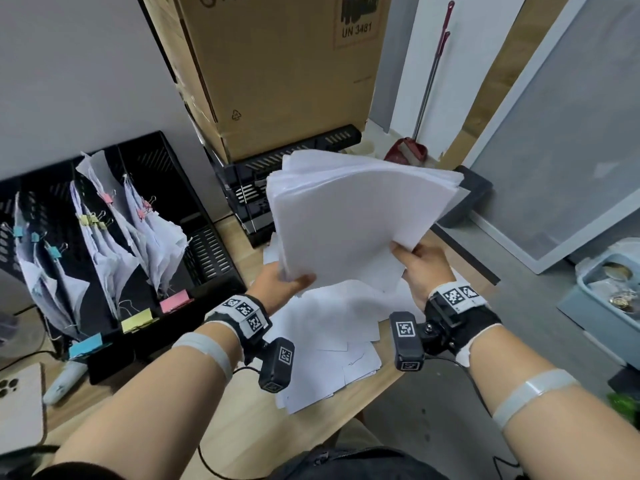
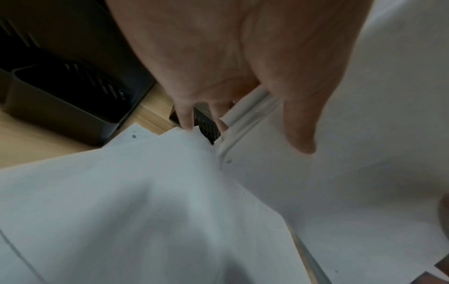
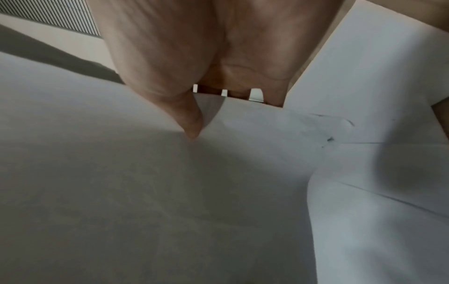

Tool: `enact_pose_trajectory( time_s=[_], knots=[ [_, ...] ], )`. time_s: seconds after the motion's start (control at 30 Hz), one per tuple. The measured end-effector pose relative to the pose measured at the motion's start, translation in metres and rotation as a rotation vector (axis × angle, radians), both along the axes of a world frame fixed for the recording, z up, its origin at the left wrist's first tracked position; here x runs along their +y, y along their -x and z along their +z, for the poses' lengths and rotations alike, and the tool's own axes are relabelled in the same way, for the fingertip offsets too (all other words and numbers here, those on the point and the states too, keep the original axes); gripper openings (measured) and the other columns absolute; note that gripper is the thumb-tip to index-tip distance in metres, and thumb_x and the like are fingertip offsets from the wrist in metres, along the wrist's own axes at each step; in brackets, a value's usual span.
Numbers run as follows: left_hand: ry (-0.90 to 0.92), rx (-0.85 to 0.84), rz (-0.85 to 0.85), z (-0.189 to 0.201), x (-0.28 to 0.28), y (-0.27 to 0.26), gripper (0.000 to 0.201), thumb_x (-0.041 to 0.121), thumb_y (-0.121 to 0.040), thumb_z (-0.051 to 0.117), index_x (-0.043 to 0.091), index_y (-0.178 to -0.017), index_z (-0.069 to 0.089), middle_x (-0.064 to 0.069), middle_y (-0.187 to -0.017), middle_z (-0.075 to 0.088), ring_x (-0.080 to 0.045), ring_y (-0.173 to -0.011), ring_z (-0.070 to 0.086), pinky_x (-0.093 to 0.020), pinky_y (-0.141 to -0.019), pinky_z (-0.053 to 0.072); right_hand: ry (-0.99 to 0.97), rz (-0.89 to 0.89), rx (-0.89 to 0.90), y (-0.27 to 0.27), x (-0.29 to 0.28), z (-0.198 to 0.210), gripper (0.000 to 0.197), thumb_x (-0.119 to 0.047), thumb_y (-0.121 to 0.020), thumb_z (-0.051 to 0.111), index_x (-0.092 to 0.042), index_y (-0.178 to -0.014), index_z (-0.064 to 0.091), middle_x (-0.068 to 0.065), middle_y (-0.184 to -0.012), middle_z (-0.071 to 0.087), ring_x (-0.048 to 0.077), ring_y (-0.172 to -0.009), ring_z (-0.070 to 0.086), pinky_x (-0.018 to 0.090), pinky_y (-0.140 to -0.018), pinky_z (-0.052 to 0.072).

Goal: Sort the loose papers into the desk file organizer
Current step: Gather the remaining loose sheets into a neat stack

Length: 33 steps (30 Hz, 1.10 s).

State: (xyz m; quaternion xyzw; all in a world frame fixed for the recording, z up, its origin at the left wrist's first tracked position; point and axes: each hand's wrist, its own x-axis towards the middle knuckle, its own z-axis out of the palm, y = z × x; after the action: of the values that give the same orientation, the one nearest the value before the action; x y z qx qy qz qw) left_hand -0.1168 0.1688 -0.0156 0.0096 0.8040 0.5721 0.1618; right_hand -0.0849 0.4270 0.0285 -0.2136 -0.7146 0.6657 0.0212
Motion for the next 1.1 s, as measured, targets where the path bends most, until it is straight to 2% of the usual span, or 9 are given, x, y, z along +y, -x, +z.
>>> enact_pose_trajectory(
  time_s=[0.13,0.23,0.3,0.37,0.53,0.67,0.8,0.93,1.1],
  knots=[
    [-0.062,0.087,0.166,0.018,0.001,0.003,0.019,0.028,-0.078,0.085,0.025,-0.076,0.067,0.017,-0.071,0.067,-0.003,-0.064,0.064,-0.023,-0.067,0.047,-0.134,0.023,-0.005,-0.007,-0.013,-0.002,0.017,-0.024,-0.090,0.062,-0.009,-0.091,0.069,0.010,-0.093,0.073,0.028,-0.087,0.066,0.043,-0.084,0.052],
    [-0.111,0.031,0.161,0.026,0.004,-0.001,0.027,0.032,-0.082,0.082,0.028,-0.105,0.069,0.014,-0.099,0.069,-0.003,-0.092,0.065,-0.017,-0.086,0.049,-0.126,0.026,-0.032,-0.013,-0.023,-0.014,0.020,-0.016,-0.087,0.062,-0.004,-0.102,0.067,0.011,-0.097,0.071,0.024,-0.088,0.062,0.037,-0.082,0.047],
    [-0.200,0.049,0.161,0.022,0.008,-0.004,0.035,0.027,-0.079,0.085,0.025,-0.112,0.071,0.009,-0.111,0.073,-0.012,-0.106,0.069,-0.029,-0.099,0.053,-0.067,-0.024,-0.093,-0.014,-0.032,-0.026,0.032,-0.009,-0.081,0.064,-0.008,-0.113,0.064,0.005,-0.103,0.069,0.025,-0.099,0.063,0.037,-0.087,0.049],
    [-0.241,0.094,0.155,0.015,0.011,-0.007,0.045,0.023,-0.073,0.089,0.023,-0.114,0.070,0.001,-0.114,0.075,-0.019,-0.109,0.070,-0.042,-0.100,0.055,-0.015,-0.112,-0.140,-0.015,-0.040,-0.031,0.044,-0.001,-0.079,0.062,-0.014,-0.121,0.058,0.002,-0.106,0.066,0.023,-0.101,0.061,0.034,-0.087,0.046],
    [-0.324,0.055,0.225,0.004,0.011,-0.004,0.062,0.028,-0.063,0.094,0.033,-0.118,0.066,-0.005,-0.123,0.070,-0.020,-0.113,0.069,-0.046,-0.101,0.054,0.046,-0.159,-0.085,-0.009,-0.041,-0.025,0.042,0.009,-0.075,0.056,-0.028,-0.095,0.060,-0.004,-0.092,0.068,0.019,-0.091,0.063,0.035,-0.085,0.049],
    [-0.365,0.060,0.226,0.003,0.010,0.000,0.072,0.031,-0.061,0.095,0.028,-0.124,0.062,-0.006,-0.124,0.070,-0.023,-0.116,0.067,-0.045,-0.101,0.053,0.018,-0.120,-0.088,-0.002,-0.045,-0.022,0.037,0.004,-0.075,0.058,-0.026,-0.096,0.063,-0.003,-0.092,0.069,0.025,-0.097,0.064,0.039,-0.090,0.050],
    [-0.394,0.069,0.204,0.005,0.003,0.007,0.062,0.022,-0.065,0.092,0.015,-0.121,0.065,-0.006,-0.116,0.075,-0.025,-0.110,0.070,-0.045,-0.100,0.055,0.021,-0.126,-0.031,0.000,-0.042,-0.011,0.040,0.007,-0.075,0.058,-0.028,-0.092,0.062,-0.006,-0.091,0.068,0.013,-0.090,0.062,0.030,-0.080,0.050],
    [-0.370,0.038,0.125,-0.001,0.005,0.006,0.056,0.025,-0.063,0.091,0.031,-0.114,0.069,-0.002,-0.116,0.075,-0.021,-0.112,0.070,-0.040,-0.101,0.053,0.022,-0.145,-0.092,-0.004,-0.042,-0.017,0.043,0.012,-0.071,0.055,-0.017,-0.102,0.062,0.000,-0.091,0.066,0.020,-0.090,0.060,0.030,-0.075,0.047],
    [-0.443,-0.068,0.197,-0.021,0.006,0.006,0.094,0.029,-0.057,0.097,0.017,-0.137,0.050,-0.006,-0.126,0.070,-0.024,-0.119,0.066,-0.046,-0.104,0.050,0.021,-0.091,-0.218,-0.006,-0.039,-0.020,0.025,0.014,-0.074,0.054,-0.011,-0.073,0.056,0.005,-0.073,0.058,0.020,-0.070,0.053,0.029,-0.064,0.041]
  ],
)
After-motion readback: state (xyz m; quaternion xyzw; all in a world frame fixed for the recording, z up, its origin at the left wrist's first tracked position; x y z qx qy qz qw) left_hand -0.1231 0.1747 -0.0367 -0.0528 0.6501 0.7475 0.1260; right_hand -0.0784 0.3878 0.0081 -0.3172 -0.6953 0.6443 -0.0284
